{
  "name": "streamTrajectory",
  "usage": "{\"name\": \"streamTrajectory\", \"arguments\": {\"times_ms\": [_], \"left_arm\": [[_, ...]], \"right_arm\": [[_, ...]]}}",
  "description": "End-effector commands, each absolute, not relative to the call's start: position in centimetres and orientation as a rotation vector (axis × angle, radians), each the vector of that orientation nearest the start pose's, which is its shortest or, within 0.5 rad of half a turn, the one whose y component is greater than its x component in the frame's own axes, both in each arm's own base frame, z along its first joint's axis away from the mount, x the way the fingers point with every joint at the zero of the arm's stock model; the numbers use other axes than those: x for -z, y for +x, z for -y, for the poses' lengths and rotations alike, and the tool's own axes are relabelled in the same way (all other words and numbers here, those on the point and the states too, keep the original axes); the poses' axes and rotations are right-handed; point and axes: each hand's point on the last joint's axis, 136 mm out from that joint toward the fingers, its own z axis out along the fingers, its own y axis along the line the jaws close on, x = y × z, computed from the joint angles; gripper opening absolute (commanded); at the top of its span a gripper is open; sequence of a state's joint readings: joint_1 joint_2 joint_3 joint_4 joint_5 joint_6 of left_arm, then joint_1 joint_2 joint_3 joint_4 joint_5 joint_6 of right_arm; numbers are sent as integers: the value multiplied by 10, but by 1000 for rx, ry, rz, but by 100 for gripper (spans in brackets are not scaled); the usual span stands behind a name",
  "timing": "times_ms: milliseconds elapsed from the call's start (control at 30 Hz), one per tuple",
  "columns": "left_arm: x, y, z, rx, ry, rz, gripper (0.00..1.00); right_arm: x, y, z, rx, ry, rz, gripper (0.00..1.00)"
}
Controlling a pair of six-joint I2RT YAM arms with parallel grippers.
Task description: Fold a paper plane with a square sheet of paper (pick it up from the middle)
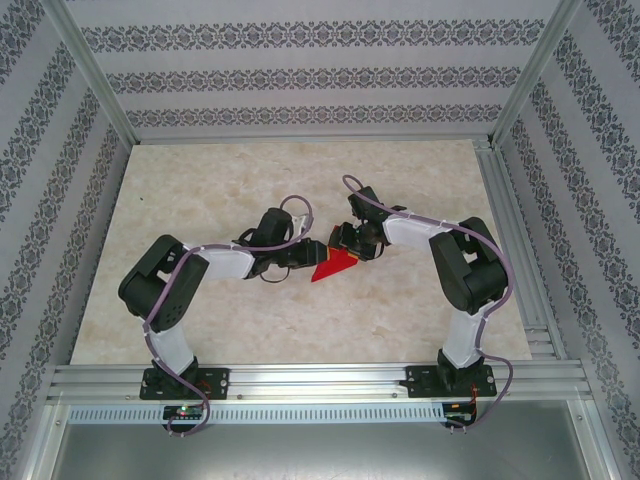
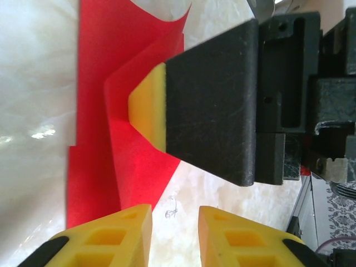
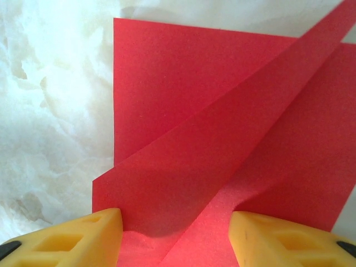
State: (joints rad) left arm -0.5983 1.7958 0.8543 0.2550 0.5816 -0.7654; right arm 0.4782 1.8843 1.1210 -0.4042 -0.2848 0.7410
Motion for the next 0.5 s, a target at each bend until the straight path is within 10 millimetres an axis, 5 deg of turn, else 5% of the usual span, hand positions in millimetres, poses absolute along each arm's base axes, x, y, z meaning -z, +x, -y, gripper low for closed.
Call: {"name": "streamTrajectory", "arguments": {"times_ms": [0, 467], "left_arm": [[-79, 314, 342, 1374, 216, -2458, 27], [-51, 314, 336, 1256, 184, -2584, 24]], "right_arm": [[27, 324, -206, -435, 371, -3002, 56], [37, 320, -199, -384, 427, -3035, 56]]}}
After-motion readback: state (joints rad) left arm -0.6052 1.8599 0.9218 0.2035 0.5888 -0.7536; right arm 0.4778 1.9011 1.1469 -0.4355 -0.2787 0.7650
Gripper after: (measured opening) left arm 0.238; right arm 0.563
